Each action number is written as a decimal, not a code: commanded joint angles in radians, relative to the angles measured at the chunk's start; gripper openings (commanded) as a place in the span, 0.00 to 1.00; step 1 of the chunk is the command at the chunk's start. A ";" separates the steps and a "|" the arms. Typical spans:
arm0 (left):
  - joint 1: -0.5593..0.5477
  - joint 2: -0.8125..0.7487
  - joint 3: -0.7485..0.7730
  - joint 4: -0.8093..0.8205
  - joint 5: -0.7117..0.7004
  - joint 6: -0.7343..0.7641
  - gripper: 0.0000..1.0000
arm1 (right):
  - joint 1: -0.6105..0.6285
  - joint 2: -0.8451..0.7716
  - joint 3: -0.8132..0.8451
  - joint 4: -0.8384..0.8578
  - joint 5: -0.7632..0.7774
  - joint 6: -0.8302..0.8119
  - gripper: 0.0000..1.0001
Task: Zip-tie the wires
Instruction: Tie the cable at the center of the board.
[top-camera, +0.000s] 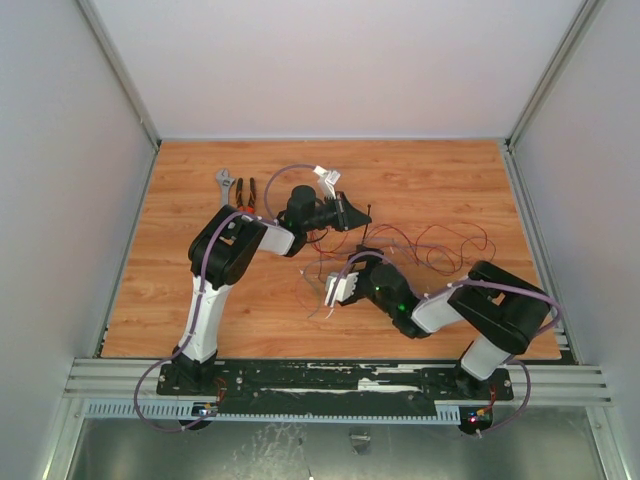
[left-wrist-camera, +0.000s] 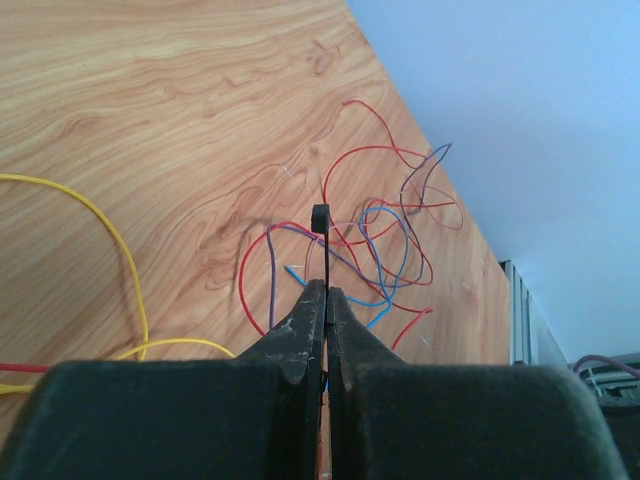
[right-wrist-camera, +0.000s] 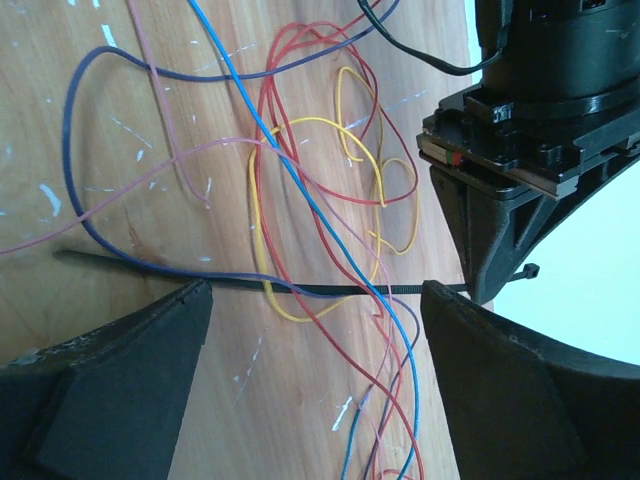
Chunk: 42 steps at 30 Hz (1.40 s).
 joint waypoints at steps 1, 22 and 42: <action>0.001 -0.019 0.024 0.016 0.010 -0.001 0.00 | 0.014 -0.048 -0.021 -0.064 -0.014 0.062 0.84; 0.001 -0.022 0.028 -0.002 0.010 0.007 0.00 | -0.041 -0.119 -0.056 -0.082 0.060 0.006 0.96; 0.004 -0.025 0.043 -0.063 0.006 0.028 0.00 | -0.117 -0.250 -0.040 -0.176 -0.061 0.126 0.99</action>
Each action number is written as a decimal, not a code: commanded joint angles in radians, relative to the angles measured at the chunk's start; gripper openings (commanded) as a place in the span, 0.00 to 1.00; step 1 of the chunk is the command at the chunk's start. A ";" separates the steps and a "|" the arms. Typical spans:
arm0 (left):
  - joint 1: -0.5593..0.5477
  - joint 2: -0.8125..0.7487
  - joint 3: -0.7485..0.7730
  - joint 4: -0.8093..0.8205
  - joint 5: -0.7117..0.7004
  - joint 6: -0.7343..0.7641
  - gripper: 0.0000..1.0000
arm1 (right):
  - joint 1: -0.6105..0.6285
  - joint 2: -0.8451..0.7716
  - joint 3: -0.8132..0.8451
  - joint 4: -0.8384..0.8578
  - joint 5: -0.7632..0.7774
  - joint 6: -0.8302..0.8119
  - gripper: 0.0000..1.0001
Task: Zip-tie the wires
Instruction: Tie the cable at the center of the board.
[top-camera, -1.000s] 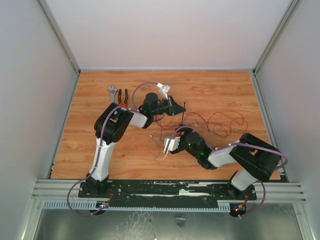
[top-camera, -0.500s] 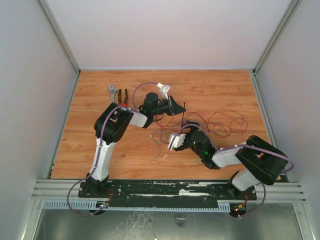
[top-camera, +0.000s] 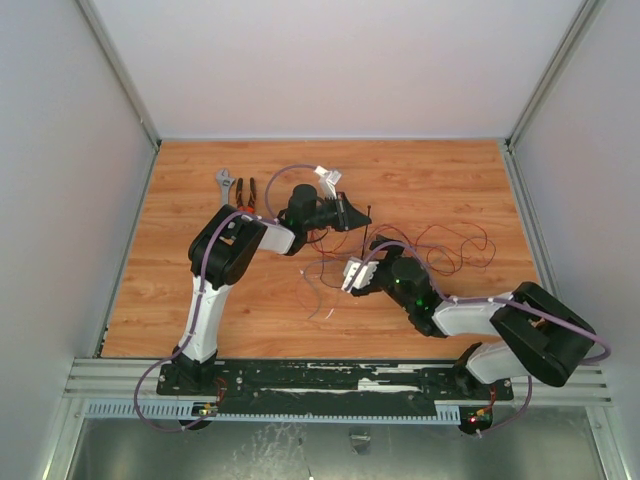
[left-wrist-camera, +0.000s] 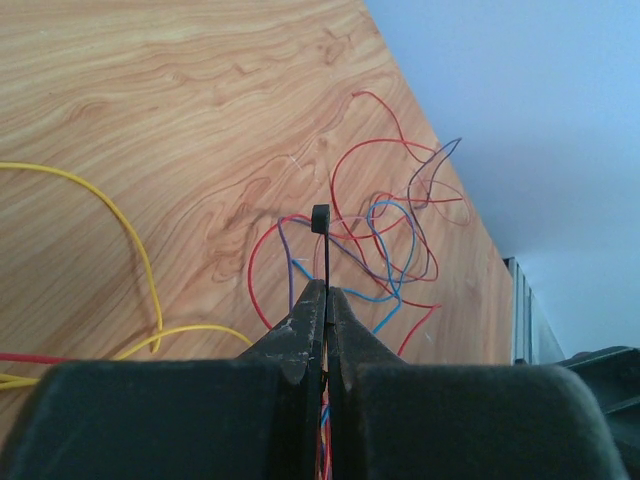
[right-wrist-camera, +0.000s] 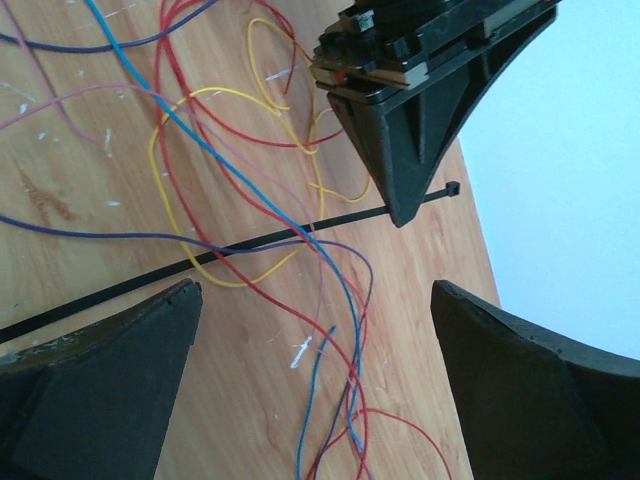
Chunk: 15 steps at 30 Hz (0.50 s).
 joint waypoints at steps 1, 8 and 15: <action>0.004 -0.025 0.030 -0.022 0.006 0.029 0.00 | -0.006 0.020 0.014 -0.033 -0.028 0.034 0.99; 0.004 -0.029 0.034 -0.032 0.011 0.026 0.00 | -0.006 0.099 0.008 -0.003 0.017 -0.016 0.99; 0.004 -0.026 0.037 -0.036 0.011 0.023 0.00 | -0.006 0.214 -0.008 0.154 0.065 -0.071 0.99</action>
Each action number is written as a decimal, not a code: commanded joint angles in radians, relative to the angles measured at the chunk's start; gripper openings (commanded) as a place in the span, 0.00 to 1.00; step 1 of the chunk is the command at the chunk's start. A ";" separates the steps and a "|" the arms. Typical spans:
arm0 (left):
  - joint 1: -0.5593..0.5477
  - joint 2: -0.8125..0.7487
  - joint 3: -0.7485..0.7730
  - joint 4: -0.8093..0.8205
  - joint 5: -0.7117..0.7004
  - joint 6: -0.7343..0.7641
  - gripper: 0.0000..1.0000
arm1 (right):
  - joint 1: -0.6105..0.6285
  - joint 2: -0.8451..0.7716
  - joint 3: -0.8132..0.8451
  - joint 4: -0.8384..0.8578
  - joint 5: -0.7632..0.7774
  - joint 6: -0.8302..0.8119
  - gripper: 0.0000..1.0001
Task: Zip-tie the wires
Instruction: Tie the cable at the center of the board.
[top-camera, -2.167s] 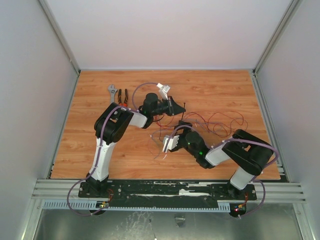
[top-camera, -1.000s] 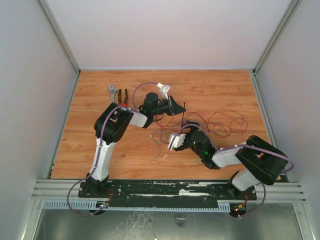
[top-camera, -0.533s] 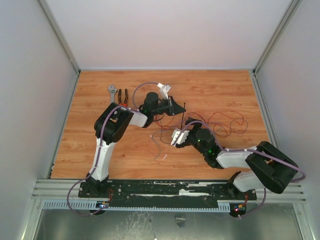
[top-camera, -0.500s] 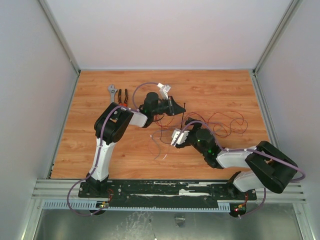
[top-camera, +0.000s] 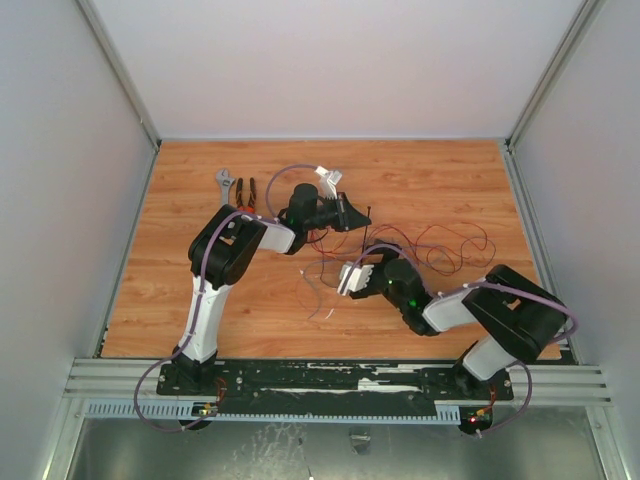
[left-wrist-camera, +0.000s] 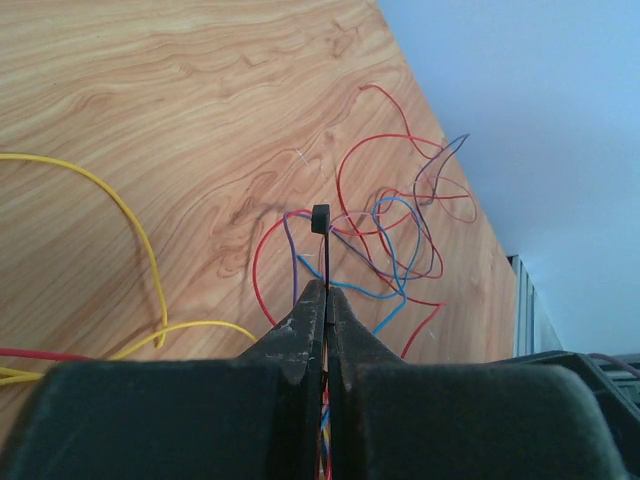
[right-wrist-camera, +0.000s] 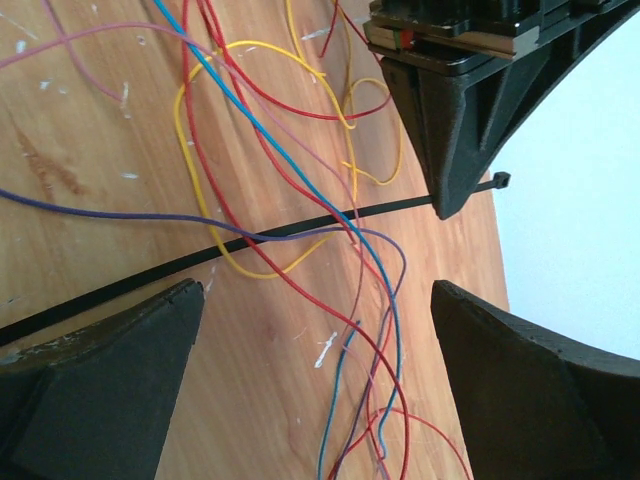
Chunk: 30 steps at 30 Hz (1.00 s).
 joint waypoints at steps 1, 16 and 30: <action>0.004 -0.027 0.027 0.005 0.011 0.012 0.00 | -0.007 0.066 -0.015 0.097 0.042 -0.049 0.99; 0.003 -0.031 0.035 -0.021 0.011 0.011 0.00 | -0.029 0.176 0.021 0.177 -0.001 -0.125 0.99; 0.002 -0.033 0.039 -0.023 0.012 0.013 0.00 | 0.049 0.196 -0.017 0.255 0.010 -0.094 0.99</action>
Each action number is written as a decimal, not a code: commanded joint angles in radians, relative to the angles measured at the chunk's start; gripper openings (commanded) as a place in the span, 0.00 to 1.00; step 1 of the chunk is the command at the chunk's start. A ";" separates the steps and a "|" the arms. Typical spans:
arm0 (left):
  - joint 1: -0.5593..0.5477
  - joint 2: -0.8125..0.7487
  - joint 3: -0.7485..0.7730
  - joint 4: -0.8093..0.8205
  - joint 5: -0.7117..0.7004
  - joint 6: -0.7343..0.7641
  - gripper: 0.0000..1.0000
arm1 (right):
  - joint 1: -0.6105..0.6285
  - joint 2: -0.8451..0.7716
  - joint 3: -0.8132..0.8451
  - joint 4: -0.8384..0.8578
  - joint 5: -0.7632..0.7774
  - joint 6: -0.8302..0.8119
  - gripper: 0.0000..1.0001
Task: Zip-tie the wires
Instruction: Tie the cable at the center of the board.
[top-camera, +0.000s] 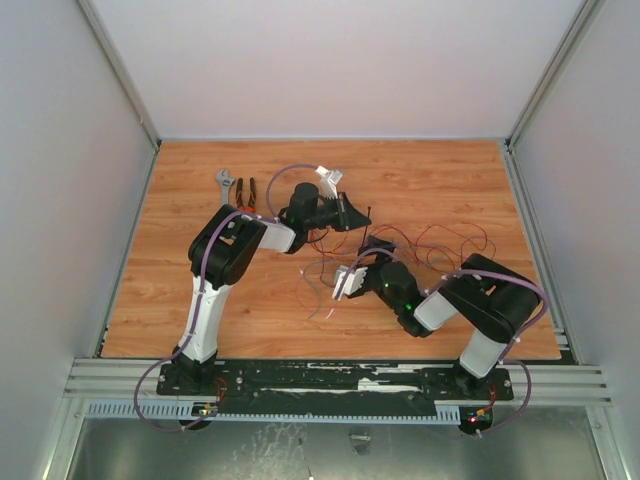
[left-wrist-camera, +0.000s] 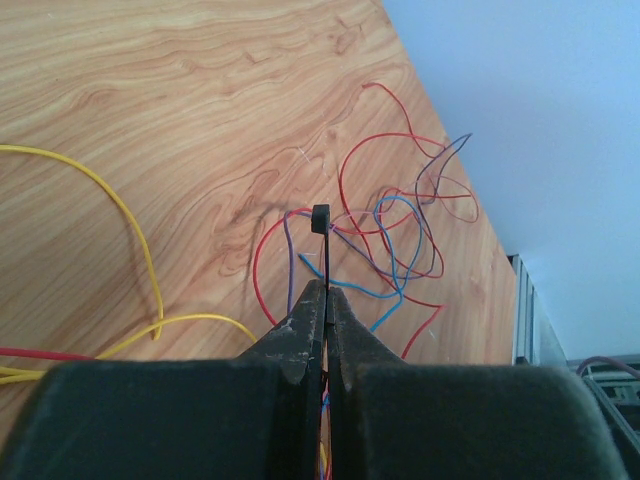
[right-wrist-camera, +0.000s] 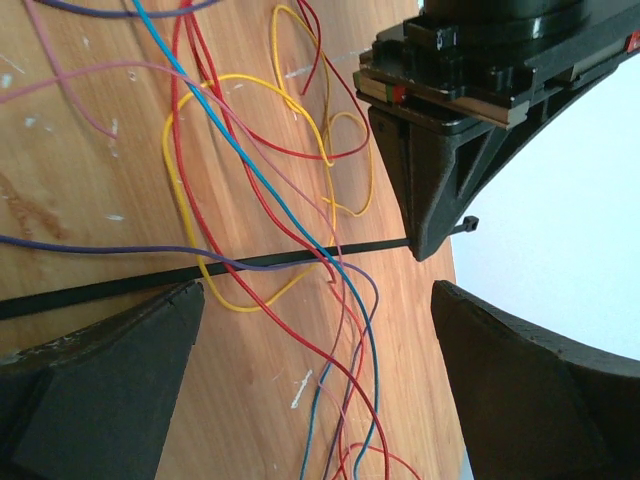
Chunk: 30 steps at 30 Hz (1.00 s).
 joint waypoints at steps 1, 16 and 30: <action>0.003 -0.033 0.030 0.000 0.013 0.013 0.00 | 0.035 0.027 -0.030 0.019 0.004 0.025 0.99; 0.002 -0.026 0.040 -0.012 0.017 0.012 0.00 | 0.108 0.043 -0.063 0.146 0.080 -0.004 0.98; 0.003 -0.022 0.051 -0.029 0.016 0.016 0.00 | 0.130 0.004 -0.111 0.176 0.163 -0.004 0.99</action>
